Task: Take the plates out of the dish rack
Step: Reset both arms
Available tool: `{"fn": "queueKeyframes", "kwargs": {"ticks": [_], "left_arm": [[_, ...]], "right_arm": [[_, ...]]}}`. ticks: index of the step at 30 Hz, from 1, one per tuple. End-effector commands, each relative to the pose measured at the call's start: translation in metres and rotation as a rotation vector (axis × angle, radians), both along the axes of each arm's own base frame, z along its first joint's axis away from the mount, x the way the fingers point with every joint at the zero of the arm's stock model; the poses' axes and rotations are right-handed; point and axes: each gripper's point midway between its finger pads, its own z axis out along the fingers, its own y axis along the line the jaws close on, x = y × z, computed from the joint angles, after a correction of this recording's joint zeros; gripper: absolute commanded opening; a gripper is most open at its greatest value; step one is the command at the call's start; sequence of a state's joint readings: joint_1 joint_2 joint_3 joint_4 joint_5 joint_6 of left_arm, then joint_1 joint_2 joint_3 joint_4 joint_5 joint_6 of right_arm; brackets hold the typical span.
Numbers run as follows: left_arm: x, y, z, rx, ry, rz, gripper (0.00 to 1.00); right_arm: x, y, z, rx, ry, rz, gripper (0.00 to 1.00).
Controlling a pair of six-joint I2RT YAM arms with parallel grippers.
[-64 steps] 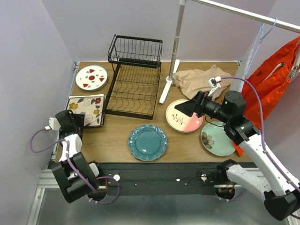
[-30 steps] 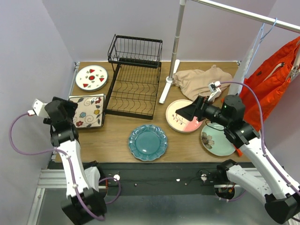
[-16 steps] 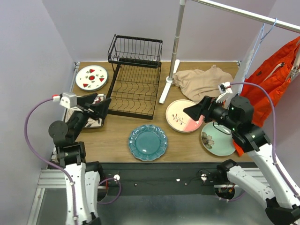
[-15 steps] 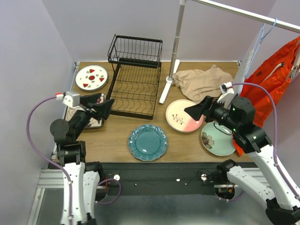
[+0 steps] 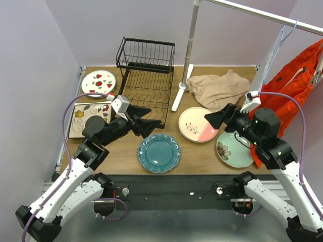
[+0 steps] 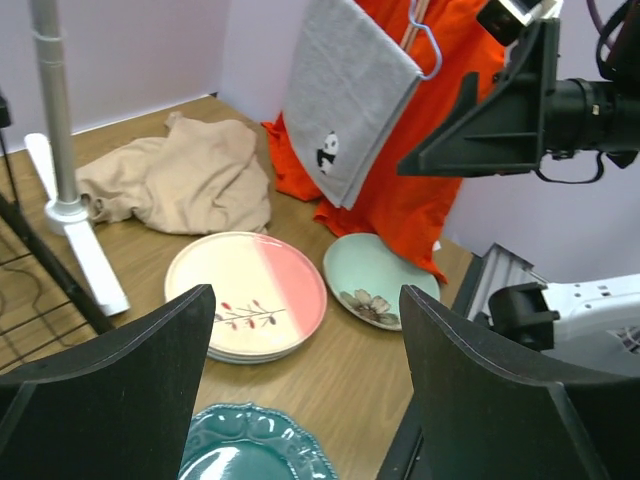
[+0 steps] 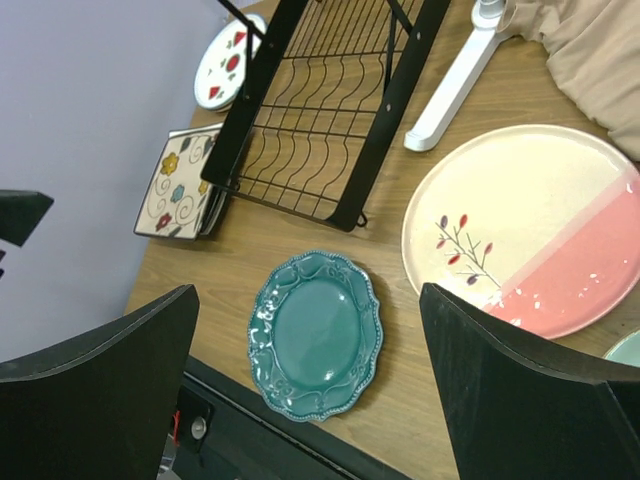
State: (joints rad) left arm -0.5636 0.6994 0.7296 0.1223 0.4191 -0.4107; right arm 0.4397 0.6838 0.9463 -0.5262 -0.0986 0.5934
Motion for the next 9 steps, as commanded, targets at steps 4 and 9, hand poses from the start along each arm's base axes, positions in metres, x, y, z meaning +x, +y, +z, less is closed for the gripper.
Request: {"fn": "queueKeyframes", "kwargs": {"ticks": [4,9], "left_arm": [[-0.017,-0.012,0.029,-0.074,-0.055,-0.008,0.83],[-0.022,-0.012,0.035,-0.096,-0.065,-0.016,0.83]], "right_arm": [[-0.007,-0.009,0.016,-0.003,-0.05,-0.026,1.0],[-0.009,-0.01,0.021,-0.001,-0.061,-0.022,1.0]]}}
